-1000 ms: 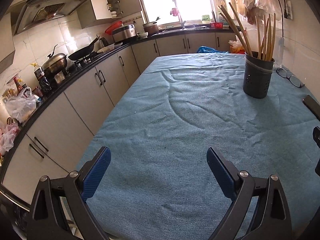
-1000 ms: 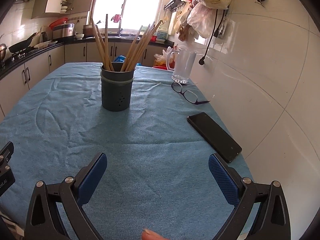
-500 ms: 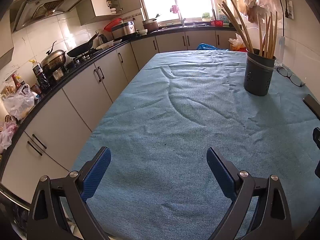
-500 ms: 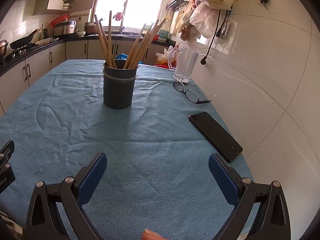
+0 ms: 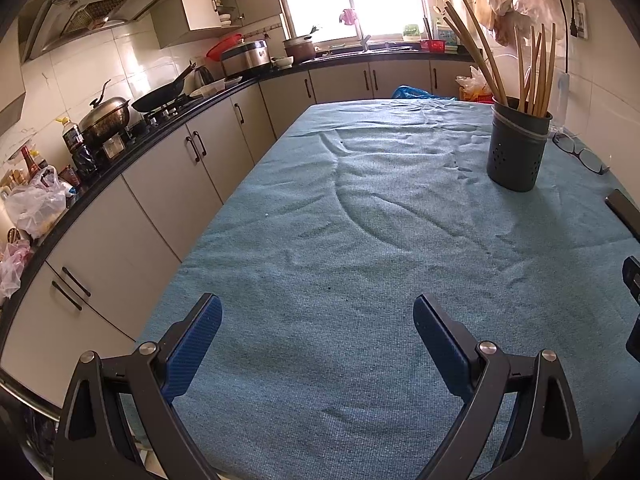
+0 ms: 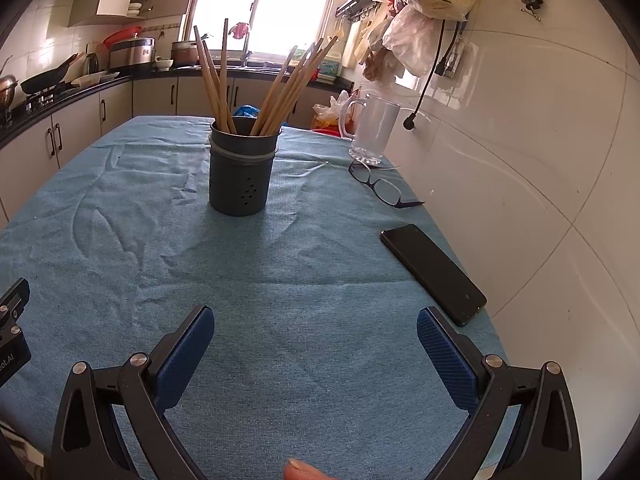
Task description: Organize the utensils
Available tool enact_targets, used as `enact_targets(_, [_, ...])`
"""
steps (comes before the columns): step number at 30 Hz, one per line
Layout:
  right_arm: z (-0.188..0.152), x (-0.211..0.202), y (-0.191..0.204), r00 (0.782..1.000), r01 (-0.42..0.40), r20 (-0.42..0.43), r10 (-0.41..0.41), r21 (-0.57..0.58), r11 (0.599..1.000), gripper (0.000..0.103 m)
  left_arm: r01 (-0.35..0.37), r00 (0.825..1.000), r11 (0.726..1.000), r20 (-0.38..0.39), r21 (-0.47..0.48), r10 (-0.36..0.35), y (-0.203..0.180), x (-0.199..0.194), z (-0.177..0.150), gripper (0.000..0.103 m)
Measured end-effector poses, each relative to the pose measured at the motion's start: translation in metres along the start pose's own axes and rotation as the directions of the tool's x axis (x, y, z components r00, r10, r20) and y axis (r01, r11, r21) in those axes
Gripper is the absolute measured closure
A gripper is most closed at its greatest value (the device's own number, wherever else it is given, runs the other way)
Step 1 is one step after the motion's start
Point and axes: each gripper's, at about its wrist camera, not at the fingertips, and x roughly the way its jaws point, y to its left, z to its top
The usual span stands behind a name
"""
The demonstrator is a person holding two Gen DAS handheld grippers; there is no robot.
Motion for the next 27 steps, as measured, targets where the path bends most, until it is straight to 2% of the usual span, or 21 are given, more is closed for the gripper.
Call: enact_targets(27, [-0.0017, 0.002, 0.0028, 1.0, -0.002, -0.008, 0.002, -0.006, 1.0, 0.0, 0.004, 1.0, 1.0, -0.003, -0.001, -0.004, -0.0005, 0.003, -0.0002, 0.007])
